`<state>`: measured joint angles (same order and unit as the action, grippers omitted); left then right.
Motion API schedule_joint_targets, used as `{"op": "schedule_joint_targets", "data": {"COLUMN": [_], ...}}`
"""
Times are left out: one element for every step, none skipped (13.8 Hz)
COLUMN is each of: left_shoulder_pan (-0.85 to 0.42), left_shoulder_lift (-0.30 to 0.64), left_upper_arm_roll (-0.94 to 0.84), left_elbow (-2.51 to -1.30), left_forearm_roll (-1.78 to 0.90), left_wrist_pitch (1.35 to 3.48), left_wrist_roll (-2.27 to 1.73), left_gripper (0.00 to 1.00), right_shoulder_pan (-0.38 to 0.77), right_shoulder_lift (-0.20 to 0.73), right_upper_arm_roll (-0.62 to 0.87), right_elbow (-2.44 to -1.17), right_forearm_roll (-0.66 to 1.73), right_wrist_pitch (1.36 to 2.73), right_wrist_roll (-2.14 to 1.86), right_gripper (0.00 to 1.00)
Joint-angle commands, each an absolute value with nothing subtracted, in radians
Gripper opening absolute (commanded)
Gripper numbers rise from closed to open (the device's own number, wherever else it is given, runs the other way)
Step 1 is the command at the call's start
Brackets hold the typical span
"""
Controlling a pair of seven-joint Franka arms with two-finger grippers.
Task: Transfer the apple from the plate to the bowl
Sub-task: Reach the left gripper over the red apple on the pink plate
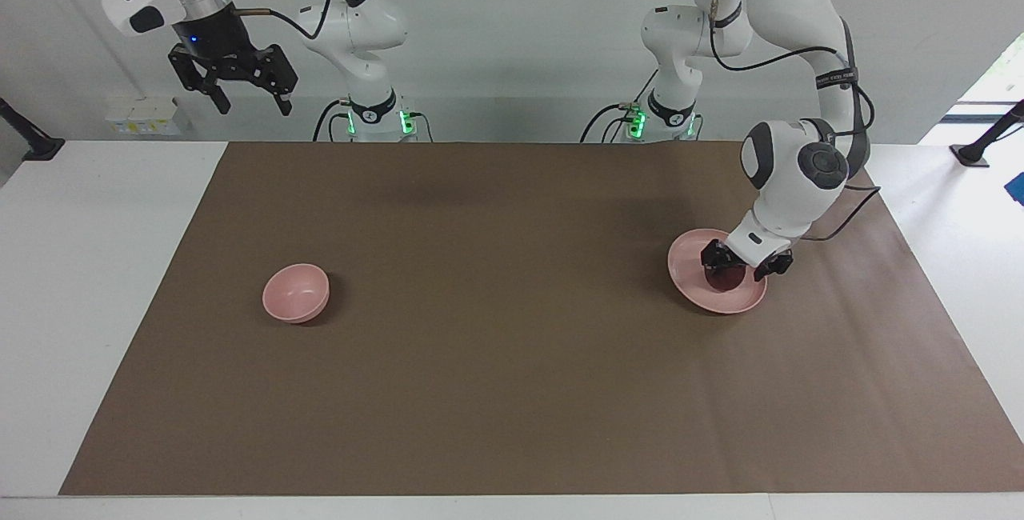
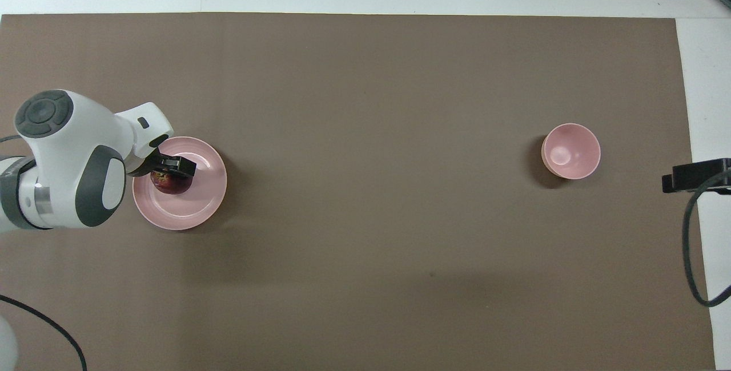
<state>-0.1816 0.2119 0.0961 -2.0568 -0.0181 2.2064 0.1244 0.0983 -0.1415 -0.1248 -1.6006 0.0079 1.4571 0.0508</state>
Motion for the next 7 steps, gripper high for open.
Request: {"op": "schedule_joint_targets", "data": {"left_shoulder_pan": [-0.189, -0.192, -0.198, -0.21, -0.219, -0.219, -0.218], "left_shoulder_lift": [0.175, 0.172, 0.17, 0.173, 0.179, 0.189, 0.193], "left_upper_arm_roll": [0.103, 0.103, 0.1, 0.1, 0.1, 0.1, 0.101], "left_elbow": [-2.108, -2.108, -2.103, -2.091, -2.074, -2.041, -2.002], "left_forearm_roll": [-0.041, -0.044, -0.044, -0.043, -0.044, -0.044, -0.044], "left_wrist_pitch": [2.217, 2.197, 2.168, 2.154, 2.146, 2.12, 2.064], "left_wrist_roll": [0.118, 0.118, 0.118, 0.118, 0.118, 0.117, 0.117], "left_gripper": [1.0, 1.0, 0.73, 0.45, 0.37, 0.29, 0.11], "right_shoulder_pan": [0.097, 0.097, 0.097, 0.097, 0.097, 0.097, 0.097], "right_shoulder_lift": [-0.144, -0.144, -0.144, -0.144, -0.144, -0.144, -0.144], "right_upper_arm_roll": [-0.126, -0.126, -0.126, -0.126, -0.126, -0.126, -0.127], "right_elbow": [-1.595, -1.595, -1.595, -1.595, -1.595, -1.595, -1.595], "right_forearm_roll": [0.018, 0.018, 0.02, 0.02, 0.02, 0.018, 0.018], "right_wrist_pitch": [1.448, 1.448, 1.448, 1.448, 1.448, 1.448, 1.448], "right_wrist_roll": [0.057, 0.057, 0.057, 0.057, 0.057, 0.057, 0.057], "right_gripper": [1.0, 1.0, 1.0, 1.0, 1.0, 1.0, 1.0]}}
